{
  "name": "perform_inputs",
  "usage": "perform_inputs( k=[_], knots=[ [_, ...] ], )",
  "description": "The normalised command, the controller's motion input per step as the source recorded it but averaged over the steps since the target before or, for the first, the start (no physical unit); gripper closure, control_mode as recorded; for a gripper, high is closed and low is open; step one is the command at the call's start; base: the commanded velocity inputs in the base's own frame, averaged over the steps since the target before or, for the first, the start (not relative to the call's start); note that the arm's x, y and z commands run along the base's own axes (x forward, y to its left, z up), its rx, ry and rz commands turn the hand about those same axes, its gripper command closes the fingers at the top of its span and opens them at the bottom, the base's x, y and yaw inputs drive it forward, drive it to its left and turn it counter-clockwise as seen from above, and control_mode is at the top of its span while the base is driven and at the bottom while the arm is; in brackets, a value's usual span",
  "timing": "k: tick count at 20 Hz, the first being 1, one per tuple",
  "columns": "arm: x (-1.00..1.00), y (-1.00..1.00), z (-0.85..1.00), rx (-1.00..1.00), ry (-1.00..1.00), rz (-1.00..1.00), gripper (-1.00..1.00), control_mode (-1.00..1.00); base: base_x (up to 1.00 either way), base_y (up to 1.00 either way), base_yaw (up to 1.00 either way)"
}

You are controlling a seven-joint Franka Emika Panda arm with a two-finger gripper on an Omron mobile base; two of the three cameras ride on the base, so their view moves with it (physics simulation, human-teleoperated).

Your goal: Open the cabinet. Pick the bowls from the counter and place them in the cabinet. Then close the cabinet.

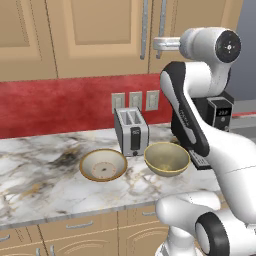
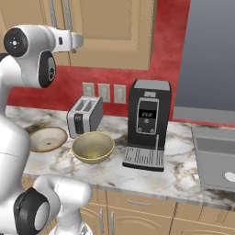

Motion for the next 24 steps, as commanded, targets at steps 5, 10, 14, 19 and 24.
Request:
perform_inputs(
  k=[5, 10, 14, 19, 24],
  knots=[
    [0.03, 0.07, 0.26, 0.0, -0.09, 0.0, -1.0, -1.0, 0.0, 0.0, 0.0],
    [0.24, 0.1, 0.03, 0.0, -0.08, 0.0, -1.0, -1.0, 0.0, 0.0, 0.0],
    [0.47, 0.02, 0.0, -0.01, -0.1, 0.0, -1.0, -1.0, 0.0, 0.0, 0.0],
    [0.46, 0.0, 0.0, -0.01, -0.03, 0.0, -1.0, -1.0, 0.0, 0.0, 0.0],
    [0.46, 0.0, 0.0, 0.0, 0.0, 0.0, -1.0, -1.0, 0.0, 0.0, 0.0]
  ],
)
